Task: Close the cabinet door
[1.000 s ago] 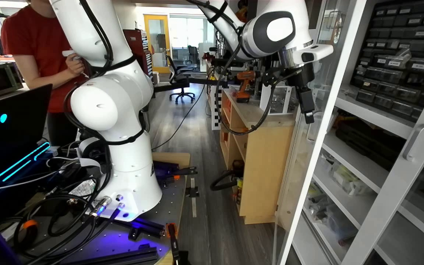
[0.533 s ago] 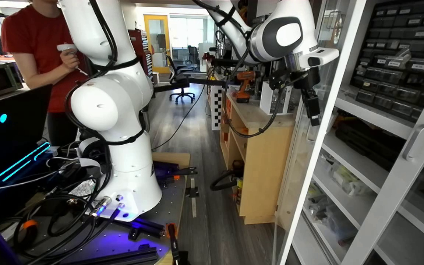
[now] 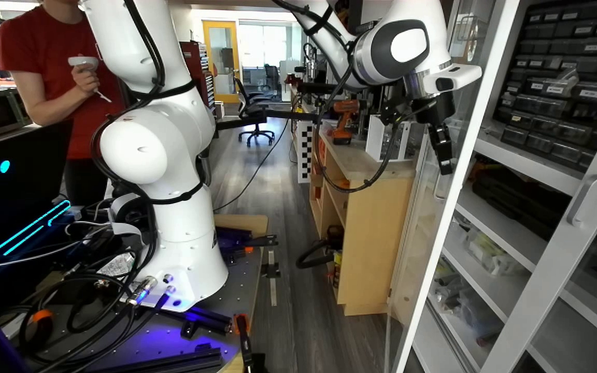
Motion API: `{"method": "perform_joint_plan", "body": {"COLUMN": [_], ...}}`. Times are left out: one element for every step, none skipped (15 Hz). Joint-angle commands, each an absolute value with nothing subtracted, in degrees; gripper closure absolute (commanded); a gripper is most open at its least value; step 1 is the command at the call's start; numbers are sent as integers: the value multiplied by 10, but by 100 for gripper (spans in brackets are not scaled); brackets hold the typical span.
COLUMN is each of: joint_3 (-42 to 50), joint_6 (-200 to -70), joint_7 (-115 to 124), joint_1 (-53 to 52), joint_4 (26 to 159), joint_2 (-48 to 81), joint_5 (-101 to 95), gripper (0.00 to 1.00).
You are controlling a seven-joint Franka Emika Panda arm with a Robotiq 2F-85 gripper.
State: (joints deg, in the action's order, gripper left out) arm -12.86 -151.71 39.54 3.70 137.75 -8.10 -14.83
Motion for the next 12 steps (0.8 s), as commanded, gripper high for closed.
{"method": "perform_joint_plan", "body": {"joint_3": [-118,-118,-118,-117,-114,-113,-110,-109,-106,-105,-102,-100], "joint_6": [-1507,-1507,-1507,-1510,-1512,-1513,-1518,-1522,-1526,-1527,-1526,-1525], "joint_7": [423,424,423,417,406,400,387,379,369,366,359,354], "joint_1": [24,24,26,26,26,26,25,25,25,26,27,27], "joint_4": [1388,1388,1385,1382,1377,1374,1368,1365,1357,1352,1341,1333], "joint_2": [-108,-108,-105,-101,-95,-92,-85,-82,-75,-71,-61,-55], "joint_5": [-158,-159,-166,-167,-165,-164,-164,-163,-166,-170,-174,-176], "gripper": [99,95,96,96,96,96,96,96,96,96,96,96]}}
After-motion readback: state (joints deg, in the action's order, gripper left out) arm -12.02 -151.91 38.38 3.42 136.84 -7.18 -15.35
